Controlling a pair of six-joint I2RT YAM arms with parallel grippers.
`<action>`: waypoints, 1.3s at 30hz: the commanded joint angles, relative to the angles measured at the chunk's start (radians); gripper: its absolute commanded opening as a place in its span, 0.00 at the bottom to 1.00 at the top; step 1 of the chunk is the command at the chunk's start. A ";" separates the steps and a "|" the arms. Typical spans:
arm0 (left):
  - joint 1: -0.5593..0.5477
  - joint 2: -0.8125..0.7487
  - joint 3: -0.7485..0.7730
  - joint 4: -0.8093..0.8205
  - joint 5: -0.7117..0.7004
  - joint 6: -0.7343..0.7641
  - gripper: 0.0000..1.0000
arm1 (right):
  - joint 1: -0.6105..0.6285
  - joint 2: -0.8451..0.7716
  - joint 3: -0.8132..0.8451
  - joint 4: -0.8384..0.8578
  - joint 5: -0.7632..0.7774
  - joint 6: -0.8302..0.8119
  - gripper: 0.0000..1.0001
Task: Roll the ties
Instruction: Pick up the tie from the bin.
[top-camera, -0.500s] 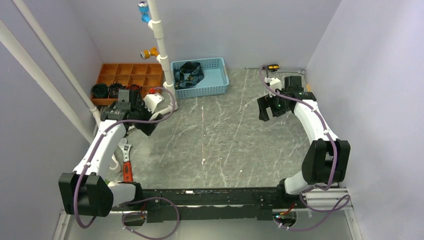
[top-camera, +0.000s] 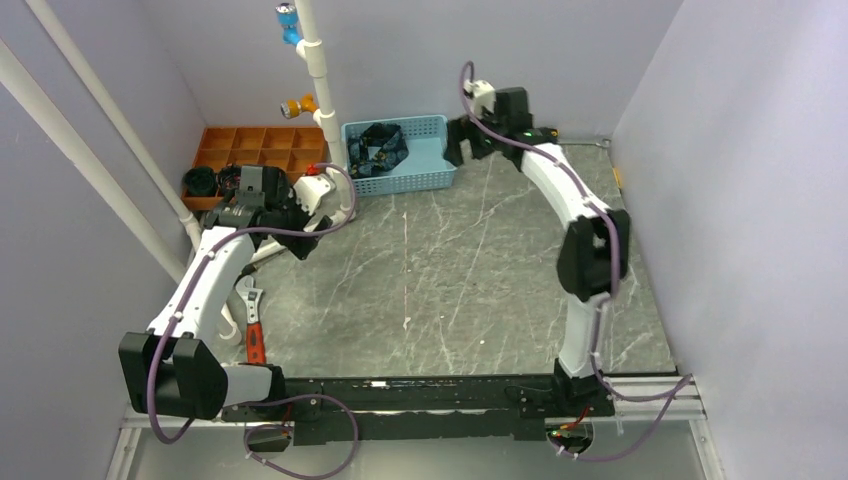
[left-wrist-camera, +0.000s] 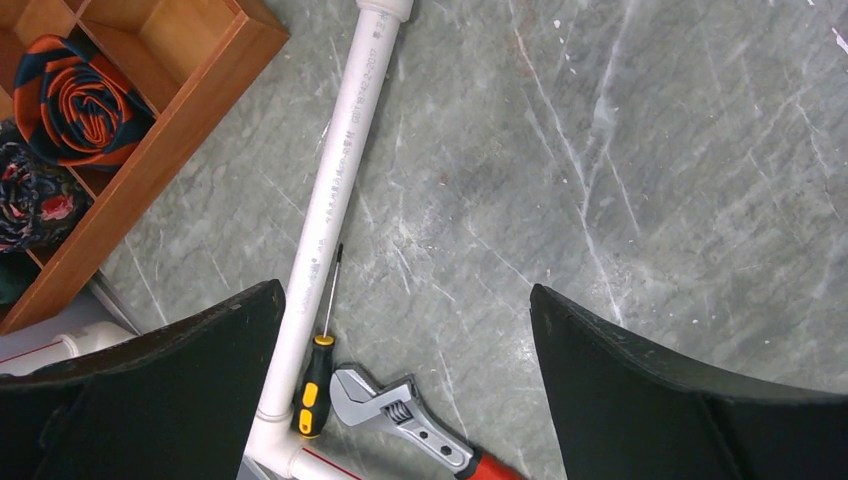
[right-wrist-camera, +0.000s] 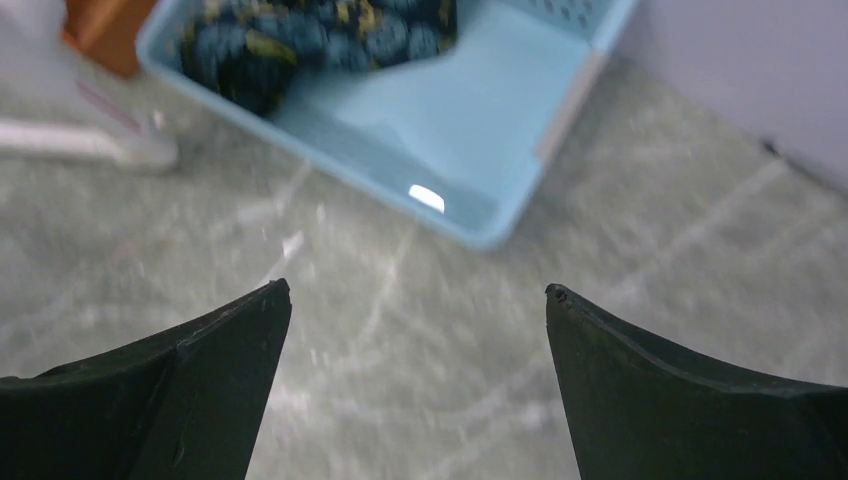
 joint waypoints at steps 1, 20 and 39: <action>-0.001 -0.014 0.044 -0.028 -0.002 -0.035 0.99 | 0.075 0.239 0.282 0.160 -0.015 0.226 0.98; -0.001 0.016 0.086 -0.033 -0.069 -0.076 0.99 | 0.173 0.597 0.510 0.145 0.143 -0.101 0.59; -0.001 0.043 0.093 -0.014 -0.014 -0.068 0.99 | 0.110 0.262 0.124 -0.174 -0.054 -0.433 0.93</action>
